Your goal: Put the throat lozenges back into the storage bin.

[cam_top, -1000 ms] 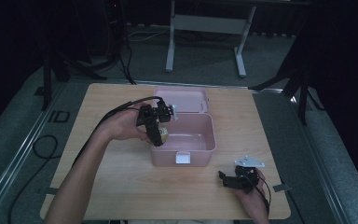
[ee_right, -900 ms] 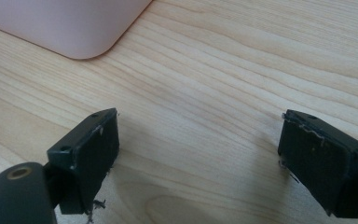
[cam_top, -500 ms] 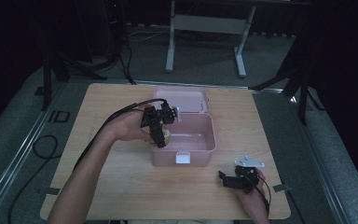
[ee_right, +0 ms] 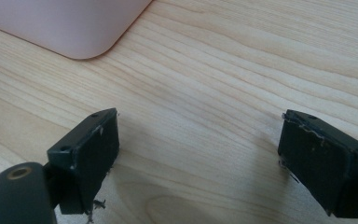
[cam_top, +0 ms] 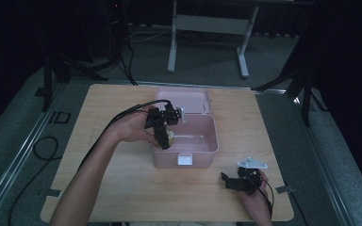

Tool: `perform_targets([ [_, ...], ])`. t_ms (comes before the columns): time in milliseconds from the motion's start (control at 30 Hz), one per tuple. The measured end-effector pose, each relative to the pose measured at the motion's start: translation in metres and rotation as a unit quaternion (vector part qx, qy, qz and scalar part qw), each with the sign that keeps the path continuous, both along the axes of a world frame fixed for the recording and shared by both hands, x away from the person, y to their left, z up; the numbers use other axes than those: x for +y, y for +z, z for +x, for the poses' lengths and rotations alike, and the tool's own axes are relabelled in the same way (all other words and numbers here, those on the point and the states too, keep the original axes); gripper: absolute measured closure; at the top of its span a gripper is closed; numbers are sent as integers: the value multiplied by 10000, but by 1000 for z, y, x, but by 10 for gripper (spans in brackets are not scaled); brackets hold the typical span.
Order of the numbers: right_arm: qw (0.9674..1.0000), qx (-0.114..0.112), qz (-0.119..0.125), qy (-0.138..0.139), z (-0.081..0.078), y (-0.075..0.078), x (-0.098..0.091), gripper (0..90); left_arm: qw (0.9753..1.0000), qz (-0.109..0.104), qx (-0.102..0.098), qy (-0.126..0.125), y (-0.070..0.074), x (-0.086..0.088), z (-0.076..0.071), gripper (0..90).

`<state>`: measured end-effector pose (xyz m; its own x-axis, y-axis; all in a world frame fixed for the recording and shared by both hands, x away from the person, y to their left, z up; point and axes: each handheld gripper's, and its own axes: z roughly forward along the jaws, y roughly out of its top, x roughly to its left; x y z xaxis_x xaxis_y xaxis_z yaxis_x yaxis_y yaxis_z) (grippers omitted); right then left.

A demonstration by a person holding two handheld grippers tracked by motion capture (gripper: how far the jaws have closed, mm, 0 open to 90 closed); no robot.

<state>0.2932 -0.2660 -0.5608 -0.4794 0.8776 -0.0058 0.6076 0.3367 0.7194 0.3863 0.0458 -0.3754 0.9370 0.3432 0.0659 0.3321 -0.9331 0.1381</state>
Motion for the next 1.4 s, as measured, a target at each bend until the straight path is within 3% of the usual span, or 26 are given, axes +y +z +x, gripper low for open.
perform_targets([
  [133, 10000, -1, -1, 1, 0, 0, 0, 122, 10000, 20, 22, 1, -1, -1, 0, 208],
  [300, 10000, 0, -1, 0, 0, 0, 0, 122, 9997, -198, -47, 131, 3, -1, 3, 149],
  [433, 10000, -1, -3, 6, 0, 0, 0, 122, 9995, -197, -161, 160, 5, 3, 2, 154],
  [700, 10000, -2, -4, 6, 0, 0, 0, 122, 9974, -323, -387, 506, 12, 27, 1, 160],
  [933, 10000, -7, 0, 2, 0, 0, 0, 122, 9938, -487, -549, 832, 11, 54, -2, 212],
  [1167, 10000, -8, -1, 2, 0, 0, 0, 122, 9919, -305, -761, 973, 6, 67, -10, 212],
  [1400, 10000, -6, -1, 3, 0, 0, 0, 122, 9890, -280, -999, 1051, 11, 74, -17, 211],
])
